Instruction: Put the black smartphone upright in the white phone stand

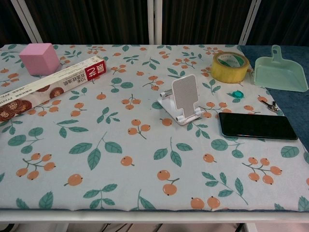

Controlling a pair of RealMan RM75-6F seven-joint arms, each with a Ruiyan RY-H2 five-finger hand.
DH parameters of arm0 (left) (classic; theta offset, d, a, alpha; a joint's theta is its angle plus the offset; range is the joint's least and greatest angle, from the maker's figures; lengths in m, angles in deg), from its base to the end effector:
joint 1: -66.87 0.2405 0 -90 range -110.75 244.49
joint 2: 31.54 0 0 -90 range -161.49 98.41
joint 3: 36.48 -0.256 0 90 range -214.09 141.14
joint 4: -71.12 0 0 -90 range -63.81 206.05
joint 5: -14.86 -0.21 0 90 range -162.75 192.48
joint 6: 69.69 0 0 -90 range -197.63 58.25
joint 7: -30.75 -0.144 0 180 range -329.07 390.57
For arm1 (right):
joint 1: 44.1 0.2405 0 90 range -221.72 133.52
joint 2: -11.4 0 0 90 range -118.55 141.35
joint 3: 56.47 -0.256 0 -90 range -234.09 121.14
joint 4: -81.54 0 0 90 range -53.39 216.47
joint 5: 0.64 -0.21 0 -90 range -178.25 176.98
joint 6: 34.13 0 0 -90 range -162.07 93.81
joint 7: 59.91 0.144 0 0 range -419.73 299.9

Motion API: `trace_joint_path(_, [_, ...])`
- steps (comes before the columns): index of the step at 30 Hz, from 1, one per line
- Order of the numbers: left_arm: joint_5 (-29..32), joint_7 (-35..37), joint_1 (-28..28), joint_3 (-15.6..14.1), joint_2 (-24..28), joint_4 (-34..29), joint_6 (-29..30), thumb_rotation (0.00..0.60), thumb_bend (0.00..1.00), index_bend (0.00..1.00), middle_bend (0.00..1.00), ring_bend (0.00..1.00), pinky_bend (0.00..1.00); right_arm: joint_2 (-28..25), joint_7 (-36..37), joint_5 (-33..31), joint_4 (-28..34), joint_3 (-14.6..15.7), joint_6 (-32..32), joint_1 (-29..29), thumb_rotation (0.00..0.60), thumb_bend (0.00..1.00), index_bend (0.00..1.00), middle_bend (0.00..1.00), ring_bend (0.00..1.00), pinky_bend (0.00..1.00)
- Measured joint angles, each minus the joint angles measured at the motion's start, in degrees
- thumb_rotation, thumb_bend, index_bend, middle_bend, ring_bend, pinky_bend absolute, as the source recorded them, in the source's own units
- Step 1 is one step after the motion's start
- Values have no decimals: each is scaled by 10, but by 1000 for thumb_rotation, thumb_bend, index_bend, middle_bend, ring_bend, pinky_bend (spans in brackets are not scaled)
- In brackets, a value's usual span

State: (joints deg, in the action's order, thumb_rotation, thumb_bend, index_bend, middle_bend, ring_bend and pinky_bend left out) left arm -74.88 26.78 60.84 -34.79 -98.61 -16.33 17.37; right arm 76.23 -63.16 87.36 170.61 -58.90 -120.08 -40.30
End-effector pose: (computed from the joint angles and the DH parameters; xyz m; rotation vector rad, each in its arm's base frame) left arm -0.3106 0.1838 0.1483 -1.4708 -0.7716 -0.8861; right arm -0.3195 -0.1743 0.1596 1.4284 -0.8163 0.8392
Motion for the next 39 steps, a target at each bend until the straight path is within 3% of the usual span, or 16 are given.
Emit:
trace_joint_path(13, [7,5,-4,-1,-1,2,-11,346,15,41,84,114,209,-20,-25,-15,38,3,40,11,600,11,0,0,0,0])
trace_joint_path(16, [8,15,-6,1,-1,8,-14,344,15,41,85,114,209,-41,-49,-18,73,5,71,25,600,23,0,0,0,0])
trace_joint_path(22, [11,36,-11,1,-4,30,-25,344,14,41,85,114,209,-78,-116,-62,137,5,192,78,600,26,0,0,0,0])
trace_joint_path(26, [9,52,-14,0,-14,45,-28,345,15,41,84,113,209,-91,-176,-147,180,-1,287,130,600,44,0,0,0,0])
trace_joint_path(30, [-2,63,-17,-4,-23,60,-28,344,14,41,84,114,209,-92,-240,-258,208,-4,338,185,600,48,0,0,0,0])
trace_joint_path(35, [-2,75,-18,-8,-32,73,-31,343,14,41,84,114,209,-60,-338,-400,229,-8,346,252,600,51,0,0,0,0])
trace_joint_path(39, [-6,82,-20,-16,-35,82,-41,344,14,41,82,114,209,-7,-352,-478,233,-13,328,286,600,73,0,0,0,0])
